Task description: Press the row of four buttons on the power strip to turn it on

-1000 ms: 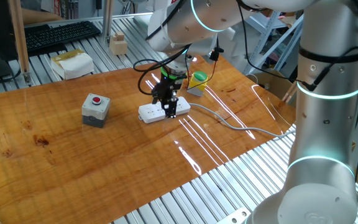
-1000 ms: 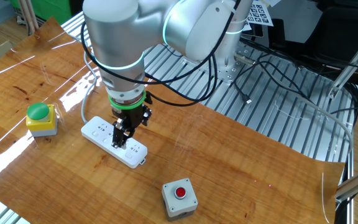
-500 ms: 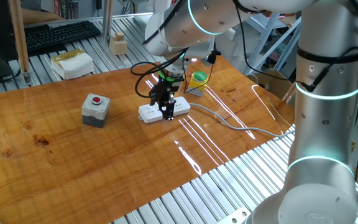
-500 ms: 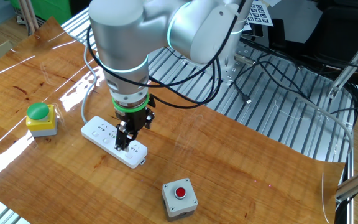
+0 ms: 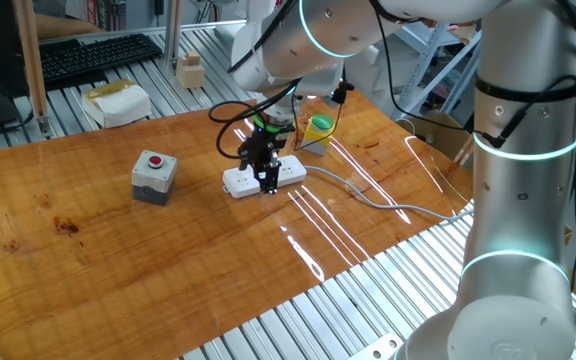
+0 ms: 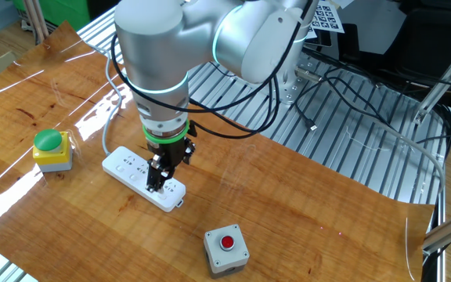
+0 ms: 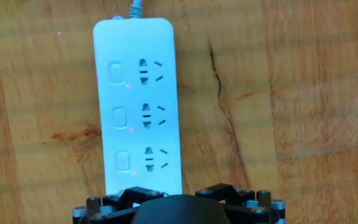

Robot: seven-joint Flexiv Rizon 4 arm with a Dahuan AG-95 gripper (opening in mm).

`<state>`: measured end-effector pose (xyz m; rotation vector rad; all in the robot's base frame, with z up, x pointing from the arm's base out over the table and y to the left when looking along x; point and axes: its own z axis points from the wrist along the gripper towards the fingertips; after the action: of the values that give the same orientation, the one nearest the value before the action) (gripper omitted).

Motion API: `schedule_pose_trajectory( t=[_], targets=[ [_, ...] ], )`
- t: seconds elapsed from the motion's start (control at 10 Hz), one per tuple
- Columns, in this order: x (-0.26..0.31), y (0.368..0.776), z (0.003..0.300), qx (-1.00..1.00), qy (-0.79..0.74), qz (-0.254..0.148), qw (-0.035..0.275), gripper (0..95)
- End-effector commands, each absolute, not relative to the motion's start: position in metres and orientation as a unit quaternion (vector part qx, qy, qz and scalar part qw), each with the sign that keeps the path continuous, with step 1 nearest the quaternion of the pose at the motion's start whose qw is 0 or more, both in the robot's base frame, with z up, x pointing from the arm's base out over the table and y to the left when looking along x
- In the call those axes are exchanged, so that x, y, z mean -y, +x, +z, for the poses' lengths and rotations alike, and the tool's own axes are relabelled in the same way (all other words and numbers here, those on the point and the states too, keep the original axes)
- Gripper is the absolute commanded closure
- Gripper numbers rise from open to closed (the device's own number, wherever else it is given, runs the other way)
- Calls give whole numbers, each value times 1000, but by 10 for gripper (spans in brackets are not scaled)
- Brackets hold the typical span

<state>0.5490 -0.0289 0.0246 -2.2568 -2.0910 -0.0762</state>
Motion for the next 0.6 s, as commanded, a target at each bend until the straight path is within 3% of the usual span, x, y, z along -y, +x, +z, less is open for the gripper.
schedule_pose_trajectory(
  t=[0.1,0.6],
  targets=[
    [28,548,25,681,-731,-25,31,0],
    [25,547,23,684,-729,-25,29,0]
  ],
)
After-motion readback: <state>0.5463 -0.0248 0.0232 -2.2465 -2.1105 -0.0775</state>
